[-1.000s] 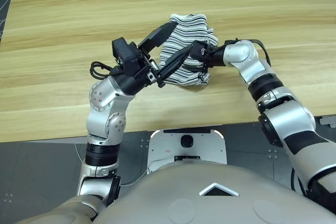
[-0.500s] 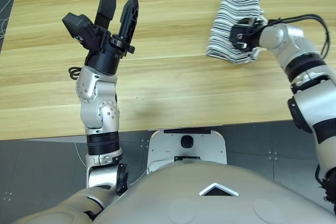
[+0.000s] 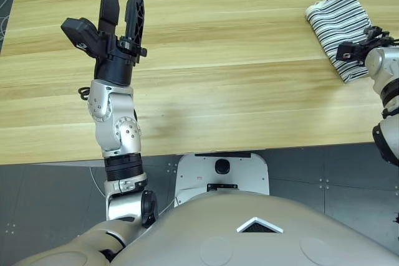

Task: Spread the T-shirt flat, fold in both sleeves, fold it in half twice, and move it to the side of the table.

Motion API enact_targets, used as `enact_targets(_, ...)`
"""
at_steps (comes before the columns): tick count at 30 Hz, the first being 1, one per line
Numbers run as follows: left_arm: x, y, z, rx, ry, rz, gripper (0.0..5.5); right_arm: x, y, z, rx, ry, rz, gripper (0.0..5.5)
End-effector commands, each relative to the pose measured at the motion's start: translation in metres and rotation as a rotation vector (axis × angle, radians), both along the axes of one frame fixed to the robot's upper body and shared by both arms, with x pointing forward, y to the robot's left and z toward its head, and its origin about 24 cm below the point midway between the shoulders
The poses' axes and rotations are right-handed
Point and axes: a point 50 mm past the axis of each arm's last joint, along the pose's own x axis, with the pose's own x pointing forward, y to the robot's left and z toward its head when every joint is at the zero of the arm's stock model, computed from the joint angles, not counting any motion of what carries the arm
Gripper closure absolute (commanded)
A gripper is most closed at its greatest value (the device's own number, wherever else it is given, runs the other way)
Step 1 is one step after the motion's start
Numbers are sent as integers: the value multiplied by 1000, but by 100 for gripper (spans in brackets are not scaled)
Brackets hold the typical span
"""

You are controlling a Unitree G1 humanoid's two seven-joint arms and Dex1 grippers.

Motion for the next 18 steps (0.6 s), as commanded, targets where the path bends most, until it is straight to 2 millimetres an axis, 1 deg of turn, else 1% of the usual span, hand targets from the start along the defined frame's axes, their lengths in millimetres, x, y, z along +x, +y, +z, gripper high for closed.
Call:
enact_targets(1,4,2,1,15,-3,30,277,21,12,33,156,-242,23,228)
enact_targets(4,5,2,0,37,-3,44,277,30,17,57,278,-394,67,228)
enact_targets(6,5,3,0,44,-6,60,277,31,22,76,391,-493,117,228)
enact_targets(8,5,5,0,44,-11,80,277,27,32,94,530,-569,194,228)
enact_targets(9,6,6,0,42,-16,92,277,23,40,100,610,-612,237,228)
enact_targets(10,6,7,0,39,-18,103,277,18,48,103,691,-639,270,228)
enact_targets(12,7,10,-1,40,-18,131,277,8,77,100,1028,-693,307,228)
enact_targets(14,7,12,-2,34,-14,151,277,0,95,89,1381,-717,233,228)
enact_targets(16,8,13,-3,33,-4,168,277,-7,116,61,1682,-652,113,228)
enact_targets(18,9,13,-6,50,5,187,277,-14,133,41,1853,-596,31,228)
